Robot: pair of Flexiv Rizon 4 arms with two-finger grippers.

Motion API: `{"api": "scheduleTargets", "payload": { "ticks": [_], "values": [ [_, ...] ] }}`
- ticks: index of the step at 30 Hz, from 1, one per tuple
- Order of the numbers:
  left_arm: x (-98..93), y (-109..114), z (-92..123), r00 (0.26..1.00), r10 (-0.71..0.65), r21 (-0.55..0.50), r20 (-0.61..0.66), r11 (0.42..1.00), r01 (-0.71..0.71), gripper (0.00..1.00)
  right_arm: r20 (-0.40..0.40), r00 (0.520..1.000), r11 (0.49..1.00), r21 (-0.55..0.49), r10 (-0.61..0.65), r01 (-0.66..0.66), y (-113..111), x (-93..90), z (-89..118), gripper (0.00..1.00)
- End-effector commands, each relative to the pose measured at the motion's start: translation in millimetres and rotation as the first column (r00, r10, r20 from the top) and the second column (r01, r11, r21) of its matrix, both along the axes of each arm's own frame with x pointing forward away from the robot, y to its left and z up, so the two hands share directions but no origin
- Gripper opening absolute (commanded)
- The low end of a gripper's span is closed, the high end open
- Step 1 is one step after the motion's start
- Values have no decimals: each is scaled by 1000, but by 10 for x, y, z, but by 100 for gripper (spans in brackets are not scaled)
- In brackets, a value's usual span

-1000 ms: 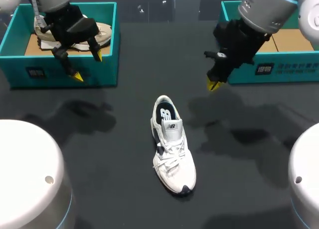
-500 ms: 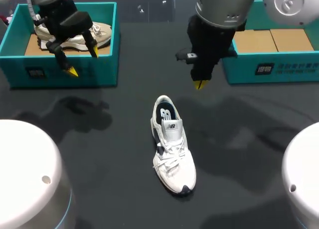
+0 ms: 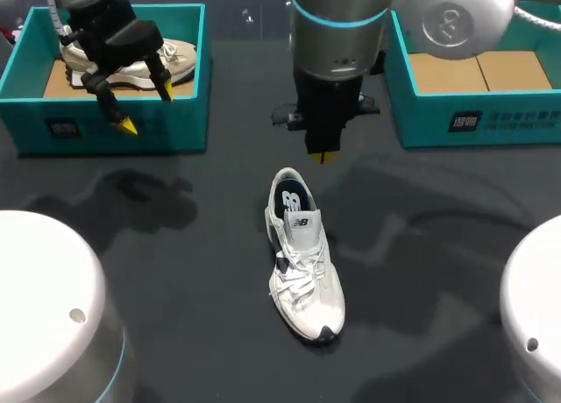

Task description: Take the shoe out of the shoebox, open the shoe tongue, remove and reinsert the insole, then place the shoe into the shoebox

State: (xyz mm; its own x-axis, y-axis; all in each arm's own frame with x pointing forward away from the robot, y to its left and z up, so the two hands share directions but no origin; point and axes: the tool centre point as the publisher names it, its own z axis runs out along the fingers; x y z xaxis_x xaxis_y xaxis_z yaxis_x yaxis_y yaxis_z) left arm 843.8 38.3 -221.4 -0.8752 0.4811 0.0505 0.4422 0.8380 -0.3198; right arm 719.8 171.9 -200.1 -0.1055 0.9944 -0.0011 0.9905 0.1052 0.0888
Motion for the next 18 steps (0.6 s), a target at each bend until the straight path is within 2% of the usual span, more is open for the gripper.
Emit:
{"api": "scheduleTargets", "payload": {
  "ticks": [1, 13, 18],
  "values": [
    [3, 1, -3, 1000, -1, 2, 0, 1000, 1, 100, 12, 999, 994, -93, -53, 53, 69, 3, -68, 0],
    [3, 1, -3, 1000, -1, 2, 0, 1000, 1, 100, 12, 999, 994, -93, -53, 53, 69, 3, -68, 0],
    [3, 1, -3, 1000, -1, 2, 0, 1000, 1, 100, 75, 996, 990, -127, -46, 55, 237, 57, -274, 0]
  ]
}}
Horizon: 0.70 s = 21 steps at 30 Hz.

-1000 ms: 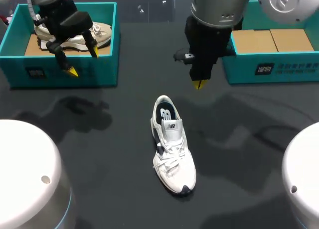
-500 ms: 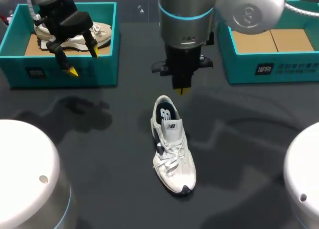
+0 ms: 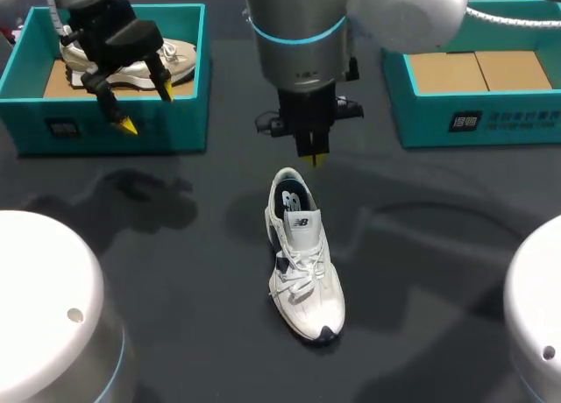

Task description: Take the shoe out of the shoebox, open the shoe tongue, remove and reinsert the insole, then place the shoe into the shoebox

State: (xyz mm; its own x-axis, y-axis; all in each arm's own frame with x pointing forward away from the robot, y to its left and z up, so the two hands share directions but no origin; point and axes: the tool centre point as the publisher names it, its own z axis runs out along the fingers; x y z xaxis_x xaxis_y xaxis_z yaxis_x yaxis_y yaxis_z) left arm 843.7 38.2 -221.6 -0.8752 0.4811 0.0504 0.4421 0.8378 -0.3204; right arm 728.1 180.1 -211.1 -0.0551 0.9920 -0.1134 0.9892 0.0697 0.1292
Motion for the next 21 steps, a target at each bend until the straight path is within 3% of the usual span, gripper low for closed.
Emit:
{"api": "scheduleTargets", "payload": {
  "ticks": [1, 6, 17, 21],
  "values": [
    [4, 1, -1, 1000, -1, 3, 0, 1000, 1, 100, 41, 999, 1000, -19, 0, 1, 164, -18, -191, 0],
    [4, 1, -1, 1000, -1, 3, 0, 1000, 1, 100, 120, 993, 999, -42, 0, 5, 199, 17, -322, 0],
    [4, 1, -1, 1000, -1, 3, 0, 1000, 1, 100, 120, 993, 999, -42, 0, 5, 199, 17, -322, 0],
    [4, 1, -1, 1000, -1, 3, 0, 1000, 1, 100, 157, 988, 999, -43, 1, 6, 307, 149, -546, 0]
  ]
}}
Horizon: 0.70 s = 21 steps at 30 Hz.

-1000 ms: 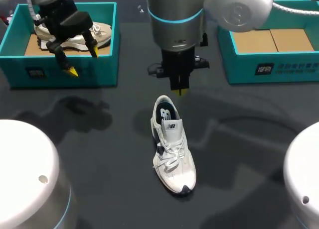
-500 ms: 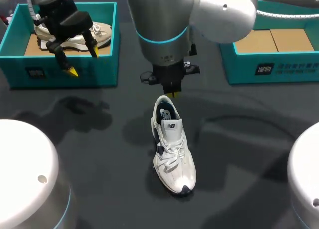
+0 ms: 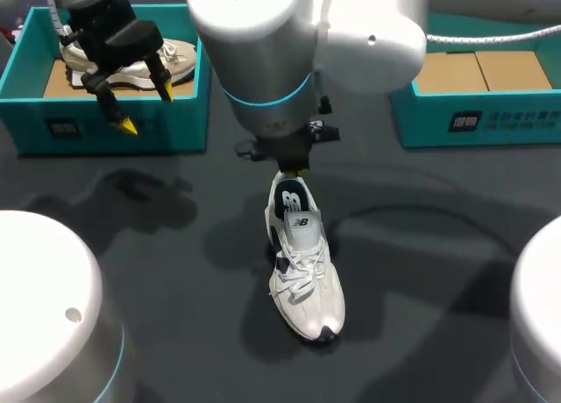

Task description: Take the shoe out of the shoebox, open the shoe tongue, remove and reinsert the insole, then place the shoe into the shoebox

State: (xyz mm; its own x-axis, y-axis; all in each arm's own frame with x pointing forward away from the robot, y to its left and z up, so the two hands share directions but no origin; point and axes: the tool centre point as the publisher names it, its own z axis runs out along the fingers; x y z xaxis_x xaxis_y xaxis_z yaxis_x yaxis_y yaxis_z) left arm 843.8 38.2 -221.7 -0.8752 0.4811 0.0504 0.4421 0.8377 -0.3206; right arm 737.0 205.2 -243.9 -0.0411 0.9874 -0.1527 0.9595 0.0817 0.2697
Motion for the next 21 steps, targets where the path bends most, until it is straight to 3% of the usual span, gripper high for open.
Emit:
{"api": "scheduleTargets", "payload": {
  "ticks": [1, 21],
  "values": [
    [4, 2, 1, 1000, -1, 3, 0, 1000, 1, 100, 28, 1000, 1000, 18, 2, -3, 69, 94, -268, 0],
    [4, 2, 1, 1000, -1, 3, 0, 1000, 1, 100, 108, 994, 1000, 24, -18, 16, 39, 297, -772, 0]
  ]
}}
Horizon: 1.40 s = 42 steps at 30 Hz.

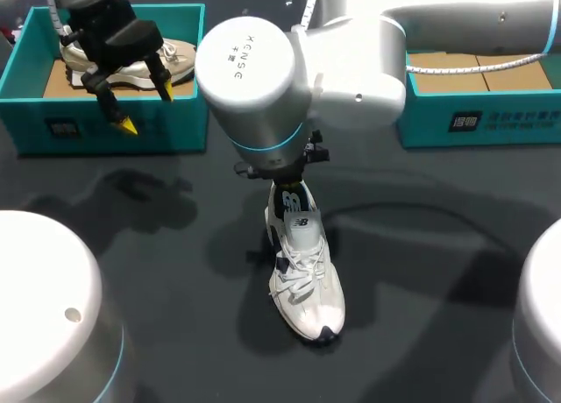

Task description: Take the shoe out of the shoebox, open the shoe tongue, remove and reinsert the insole, then place the shoe into the shoebox

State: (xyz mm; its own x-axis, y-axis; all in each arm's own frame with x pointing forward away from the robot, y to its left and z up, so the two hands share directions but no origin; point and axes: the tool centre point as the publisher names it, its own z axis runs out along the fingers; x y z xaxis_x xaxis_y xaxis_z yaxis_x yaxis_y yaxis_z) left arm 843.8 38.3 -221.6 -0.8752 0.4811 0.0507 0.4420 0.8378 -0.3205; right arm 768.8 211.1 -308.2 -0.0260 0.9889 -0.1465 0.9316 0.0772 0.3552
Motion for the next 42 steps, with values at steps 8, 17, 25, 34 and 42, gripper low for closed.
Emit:
{"api": "scheduleTargets", "payload": {
  "ticks": [8, 17, 25, 34, 42],
  "values": [
    [4, 1, -1, 1000, -1, 3, 0, 1000, 1, 100, 29, 1000, 999, 36, -10, 9, -51, 66, -340, 0],
    [4, 1, -1, 1000, -1, 3, 0, 1000, 1, 100, 15, 1000, 999, 47, 10, -11, -26, 121, -605, 0],
    [4, 1, -1, 1000, -1, 3, 0, 1000, 1, 100, -32, 999, 999, 40, 7, -5, -41, 99, -802, 0],
    [4, 1, -1, 1000, -1, 3, 0, 1000, 1, 100, 33, 999, 999, -34, 35, -34, 45, 32, -511, 0],
    [4, 1, -1, 1000, -1, 3, 0, 1000, 1, 100, 3, 1000, 990, -136, 28, -27, -27, 122, -551, 0]
  ]
}}
